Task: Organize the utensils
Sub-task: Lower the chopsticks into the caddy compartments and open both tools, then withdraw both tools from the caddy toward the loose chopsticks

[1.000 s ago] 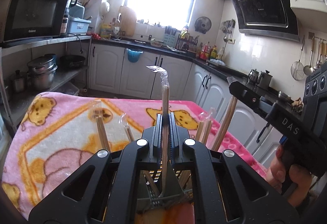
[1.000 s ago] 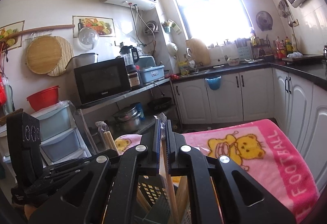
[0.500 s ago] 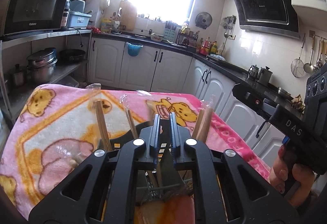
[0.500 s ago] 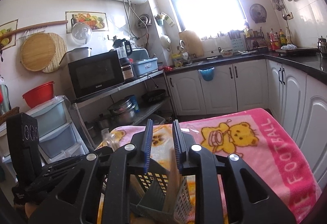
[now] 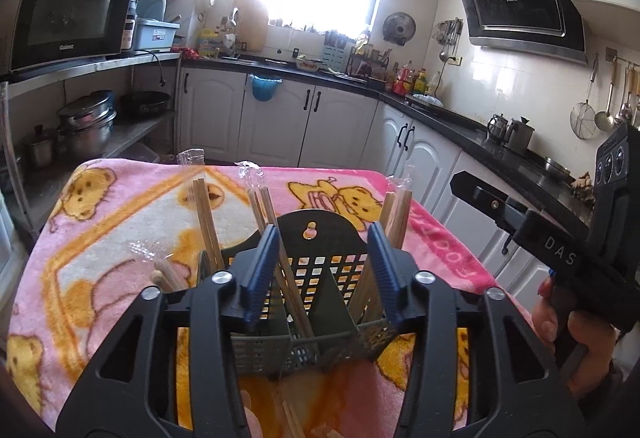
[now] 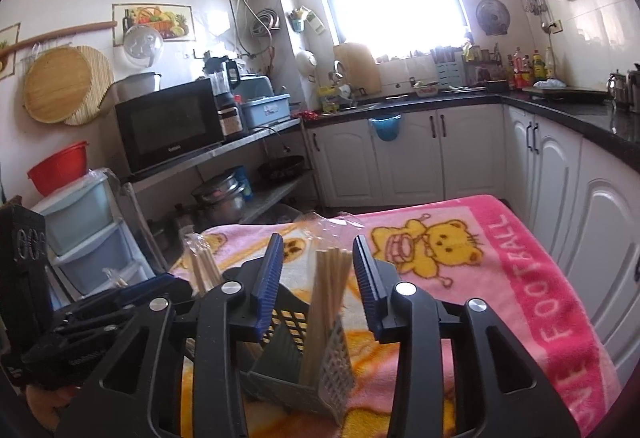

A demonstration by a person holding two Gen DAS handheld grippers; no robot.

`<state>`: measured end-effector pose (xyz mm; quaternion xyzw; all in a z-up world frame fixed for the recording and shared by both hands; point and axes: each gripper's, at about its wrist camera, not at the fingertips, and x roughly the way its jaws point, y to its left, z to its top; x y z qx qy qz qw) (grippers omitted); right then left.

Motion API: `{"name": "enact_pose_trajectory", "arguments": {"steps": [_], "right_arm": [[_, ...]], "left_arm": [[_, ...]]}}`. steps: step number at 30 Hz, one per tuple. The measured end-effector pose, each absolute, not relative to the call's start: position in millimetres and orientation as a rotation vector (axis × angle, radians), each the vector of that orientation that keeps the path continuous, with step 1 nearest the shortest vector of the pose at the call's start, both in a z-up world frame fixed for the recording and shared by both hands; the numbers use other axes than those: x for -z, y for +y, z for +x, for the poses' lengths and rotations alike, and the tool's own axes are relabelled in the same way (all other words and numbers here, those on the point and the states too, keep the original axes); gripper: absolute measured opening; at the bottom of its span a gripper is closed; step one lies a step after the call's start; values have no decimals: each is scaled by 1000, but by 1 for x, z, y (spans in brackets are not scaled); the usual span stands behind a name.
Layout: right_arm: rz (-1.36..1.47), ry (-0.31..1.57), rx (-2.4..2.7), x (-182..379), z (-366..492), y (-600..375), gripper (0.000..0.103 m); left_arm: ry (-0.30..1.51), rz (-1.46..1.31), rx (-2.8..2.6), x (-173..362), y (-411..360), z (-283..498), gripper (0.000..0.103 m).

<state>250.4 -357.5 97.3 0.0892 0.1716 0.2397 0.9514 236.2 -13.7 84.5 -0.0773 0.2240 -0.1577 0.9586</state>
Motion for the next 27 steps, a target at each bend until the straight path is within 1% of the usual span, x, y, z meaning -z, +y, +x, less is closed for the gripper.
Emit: {"name": "enact_pose_trajectory", "arguments": {"steps": [2,4,7,8,10,15,17,27], "right_arm": [[181,353,-475,-97,249,-361,43],[180,361,-467,-95,247,-364,45],[176,370,-452,-94,244,-369,48],[174,373,-450,-93,244,-370,49],[169,379,-445,-93,242,-371,52],[161,387,-440,-93,236,-374,57],[153,388,-439,-93,232,-374,60],[105,415,-463,-90,207,-372,65]], "left_arm": [[451,-155,322,-86,-13,233,49],[454,-155,329,-88,-13,231,57],[455,-159,326,-89,-11,226,67],[457,-161,325,-89,-11,225,69],[458,-166,329,-90,-9,221,77],[445,-167,332,-93,-6,210,91],[440,-167,331,-94,-5,206,92],[459,-187,305,-87,10,184,92]]}}
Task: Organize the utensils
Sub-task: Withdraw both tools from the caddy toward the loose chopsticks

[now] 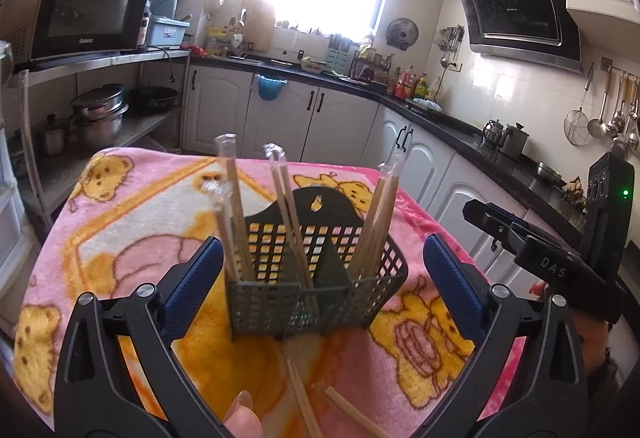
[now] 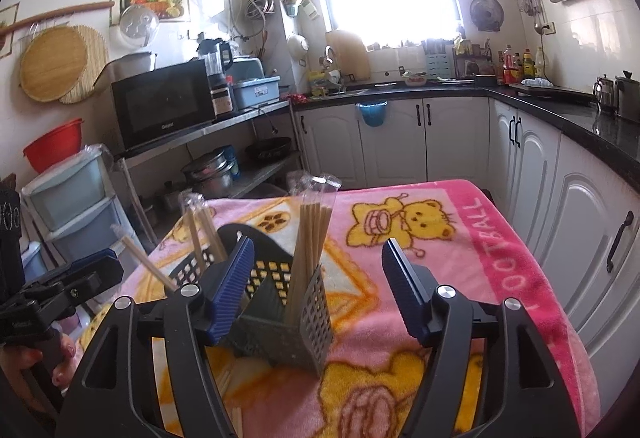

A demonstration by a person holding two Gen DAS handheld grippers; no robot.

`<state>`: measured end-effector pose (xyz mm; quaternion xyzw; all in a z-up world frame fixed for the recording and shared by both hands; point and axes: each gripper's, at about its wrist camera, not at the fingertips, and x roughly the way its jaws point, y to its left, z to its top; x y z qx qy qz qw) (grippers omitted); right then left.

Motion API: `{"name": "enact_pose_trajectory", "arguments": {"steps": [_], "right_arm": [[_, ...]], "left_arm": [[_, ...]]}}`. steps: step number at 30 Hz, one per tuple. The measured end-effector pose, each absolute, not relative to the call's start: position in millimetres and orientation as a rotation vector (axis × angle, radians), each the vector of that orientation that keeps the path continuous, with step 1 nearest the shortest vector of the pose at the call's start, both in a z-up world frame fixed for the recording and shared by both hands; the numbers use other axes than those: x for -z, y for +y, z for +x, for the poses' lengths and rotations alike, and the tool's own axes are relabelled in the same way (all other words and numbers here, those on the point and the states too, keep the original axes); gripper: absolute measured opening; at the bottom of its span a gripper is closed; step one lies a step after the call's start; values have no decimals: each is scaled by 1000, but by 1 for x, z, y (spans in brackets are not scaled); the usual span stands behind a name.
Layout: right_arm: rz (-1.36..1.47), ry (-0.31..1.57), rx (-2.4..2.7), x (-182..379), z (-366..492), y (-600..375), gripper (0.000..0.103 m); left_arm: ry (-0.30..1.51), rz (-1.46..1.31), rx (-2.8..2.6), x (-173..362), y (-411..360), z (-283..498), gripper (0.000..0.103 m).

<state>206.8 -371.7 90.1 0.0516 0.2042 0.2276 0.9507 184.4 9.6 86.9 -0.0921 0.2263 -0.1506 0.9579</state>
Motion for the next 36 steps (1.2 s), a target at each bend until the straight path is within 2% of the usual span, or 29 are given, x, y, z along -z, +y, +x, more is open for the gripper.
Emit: {"name": "enact_pose_trajectory", "arguments": {"steps": [17,33,36], "right_arm": [[-1,555,-536,-45,179,-347,66],[-103,706,-627,5,162,-308,66],[-135,743,-642,15,161,-299,66]], "left_arm": [[600,-181,252,-37,23,177,92],[768,-141,213,16,20,202,92],[801,-129,215,26,17,208,84]]}}
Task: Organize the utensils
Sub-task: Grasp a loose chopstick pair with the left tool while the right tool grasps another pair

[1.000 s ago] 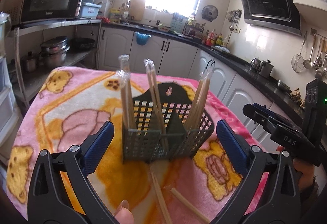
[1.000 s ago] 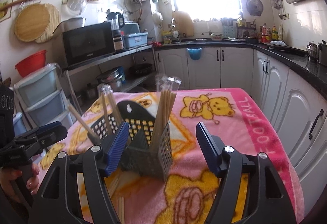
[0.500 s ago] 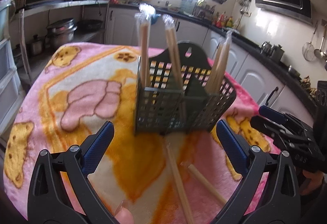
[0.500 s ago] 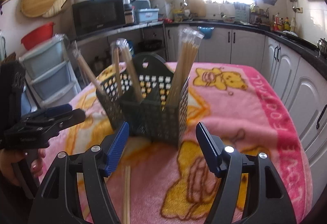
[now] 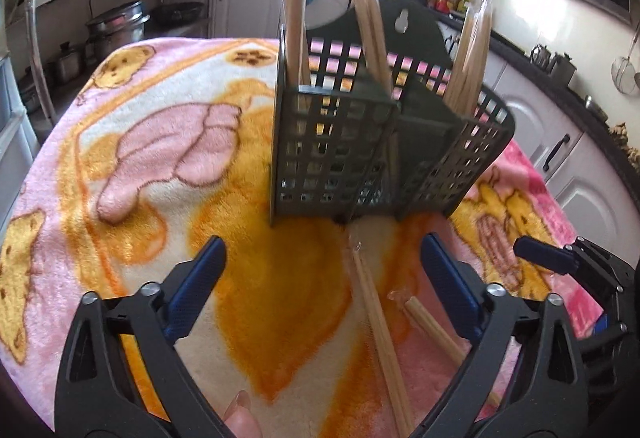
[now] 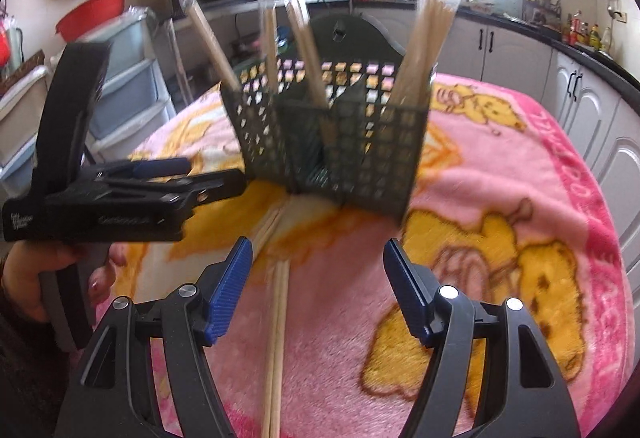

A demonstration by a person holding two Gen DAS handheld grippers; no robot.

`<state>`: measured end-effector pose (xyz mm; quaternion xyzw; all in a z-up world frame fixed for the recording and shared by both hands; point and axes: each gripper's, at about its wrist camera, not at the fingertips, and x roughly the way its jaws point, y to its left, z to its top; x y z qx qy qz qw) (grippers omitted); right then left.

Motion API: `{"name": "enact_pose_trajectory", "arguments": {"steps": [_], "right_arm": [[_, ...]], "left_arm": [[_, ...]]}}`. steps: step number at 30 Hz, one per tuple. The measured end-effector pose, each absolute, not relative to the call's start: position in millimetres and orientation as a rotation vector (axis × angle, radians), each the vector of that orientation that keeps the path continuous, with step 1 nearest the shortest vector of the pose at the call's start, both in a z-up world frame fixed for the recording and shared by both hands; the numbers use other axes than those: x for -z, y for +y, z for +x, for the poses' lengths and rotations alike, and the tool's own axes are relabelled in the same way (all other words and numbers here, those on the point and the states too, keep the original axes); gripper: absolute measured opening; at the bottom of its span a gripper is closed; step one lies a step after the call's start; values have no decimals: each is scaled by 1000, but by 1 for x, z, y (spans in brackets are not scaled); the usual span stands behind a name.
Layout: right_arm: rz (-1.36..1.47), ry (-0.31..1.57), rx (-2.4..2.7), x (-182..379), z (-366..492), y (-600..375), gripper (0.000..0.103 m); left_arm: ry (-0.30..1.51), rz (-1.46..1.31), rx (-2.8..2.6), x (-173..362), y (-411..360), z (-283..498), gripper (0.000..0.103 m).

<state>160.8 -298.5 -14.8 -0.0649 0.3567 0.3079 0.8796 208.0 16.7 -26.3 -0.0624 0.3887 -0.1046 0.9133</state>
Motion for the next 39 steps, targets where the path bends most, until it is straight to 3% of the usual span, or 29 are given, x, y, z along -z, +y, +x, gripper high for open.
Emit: {"name": "enact_pose_trajectory", "arguments": {"steps": [4,9,19,23,29,39], "right_arm": [[-181,791,-657,29,161,-286,65],[-194,837,-677,40,165,-274,61],[-229,913,-666,58,179,-257,37],[-226,914,-642,59,180,-263,16],[-168,916,-626,54,183,-283,13],[-92,866,-615,30,181,-314,12]], "left_arm": [[861,-171,246,40,17,219,65],[917,-235,282,52,19,228,49],[952,-239,299,60,11,237,46],[959,-220,291,62,6,240,46],[960,-175,277,64,0,243,45],[950,-124,244,67,-2,243,29]]}}
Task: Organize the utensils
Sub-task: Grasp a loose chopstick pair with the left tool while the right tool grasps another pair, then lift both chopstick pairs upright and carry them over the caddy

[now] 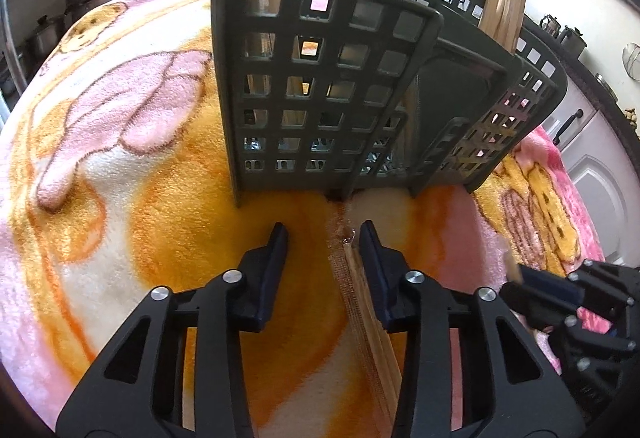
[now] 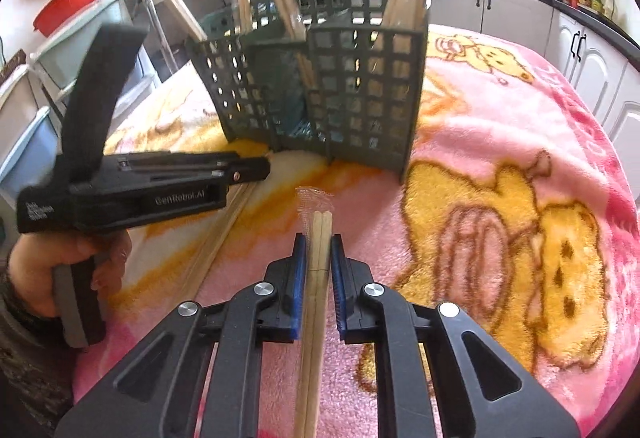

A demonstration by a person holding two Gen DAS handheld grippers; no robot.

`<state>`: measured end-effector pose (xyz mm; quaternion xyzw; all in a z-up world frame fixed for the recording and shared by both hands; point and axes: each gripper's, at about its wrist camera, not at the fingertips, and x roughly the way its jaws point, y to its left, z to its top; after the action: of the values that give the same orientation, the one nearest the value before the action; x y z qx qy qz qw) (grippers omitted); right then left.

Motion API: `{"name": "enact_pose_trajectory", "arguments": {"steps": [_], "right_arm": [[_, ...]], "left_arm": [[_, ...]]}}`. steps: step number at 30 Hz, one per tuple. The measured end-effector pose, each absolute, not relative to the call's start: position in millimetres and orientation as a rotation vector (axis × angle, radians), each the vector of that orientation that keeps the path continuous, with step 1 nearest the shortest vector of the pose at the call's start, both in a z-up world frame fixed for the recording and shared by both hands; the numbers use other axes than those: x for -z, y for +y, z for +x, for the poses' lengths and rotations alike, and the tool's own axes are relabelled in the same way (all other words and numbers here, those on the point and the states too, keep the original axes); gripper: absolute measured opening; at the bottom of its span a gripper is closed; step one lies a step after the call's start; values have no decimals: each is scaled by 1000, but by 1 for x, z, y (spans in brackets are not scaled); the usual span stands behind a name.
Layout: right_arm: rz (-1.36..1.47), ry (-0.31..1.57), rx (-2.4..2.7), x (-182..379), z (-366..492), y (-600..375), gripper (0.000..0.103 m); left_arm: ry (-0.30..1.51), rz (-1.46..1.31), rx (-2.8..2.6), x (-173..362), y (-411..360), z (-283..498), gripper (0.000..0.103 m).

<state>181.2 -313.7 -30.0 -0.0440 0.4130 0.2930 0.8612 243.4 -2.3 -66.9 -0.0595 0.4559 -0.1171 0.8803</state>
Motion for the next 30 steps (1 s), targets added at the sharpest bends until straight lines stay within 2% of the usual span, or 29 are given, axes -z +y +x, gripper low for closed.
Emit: {"name": "enact_pose_trajectory", "arguments": {"steps": [5,10,18,30], "right_arm": [[-75,842,-612,19,181,-315,12],[-58,811,-619,6,179,-319,12],[-38,739,-644,-15,173,-324,12],[-23,652,-681,-37,160,-323,12]], "left_arm": [[948,-128,234,67,0,243,22],[949,-151,239,67,7,242,8],[920,-206,275,54,23,232,4],[747,-219,328,-10,28,196,3]]}}
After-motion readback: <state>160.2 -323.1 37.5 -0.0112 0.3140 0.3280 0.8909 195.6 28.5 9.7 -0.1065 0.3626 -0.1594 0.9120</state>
